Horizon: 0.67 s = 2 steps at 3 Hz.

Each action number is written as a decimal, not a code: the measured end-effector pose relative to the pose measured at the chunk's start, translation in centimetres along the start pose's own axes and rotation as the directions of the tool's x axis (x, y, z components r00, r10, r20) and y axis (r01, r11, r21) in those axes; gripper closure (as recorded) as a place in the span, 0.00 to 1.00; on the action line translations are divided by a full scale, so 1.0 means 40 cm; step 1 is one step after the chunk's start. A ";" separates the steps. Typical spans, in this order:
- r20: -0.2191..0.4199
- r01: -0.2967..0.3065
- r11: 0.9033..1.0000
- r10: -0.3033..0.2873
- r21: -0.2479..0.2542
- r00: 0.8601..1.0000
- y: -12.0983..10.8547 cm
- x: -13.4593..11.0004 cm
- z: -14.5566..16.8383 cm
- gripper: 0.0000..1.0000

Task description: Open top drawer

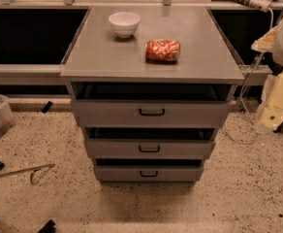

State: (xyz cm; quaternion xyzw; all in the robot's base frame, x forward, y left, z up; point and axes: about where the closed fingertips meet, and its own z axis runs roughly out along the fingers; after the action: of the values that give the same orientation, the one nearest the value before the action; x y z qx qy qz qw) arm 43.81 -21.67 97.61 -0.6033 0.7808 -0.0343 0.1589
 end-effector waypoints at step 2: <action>0.009 0.013 0.999 -0.013 0.033 1.000 0.003 -0.010 0.027 0.00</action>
Offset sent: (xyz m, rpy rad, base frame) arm 0.0083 0.0141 -0.0321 -0.0073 -0.0829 0.0229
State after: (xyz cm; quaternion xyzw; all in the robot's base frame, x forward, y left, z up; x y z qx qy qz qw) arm 44.10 -21.12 96.64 -0.6058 0.7754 -0.0454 0.1721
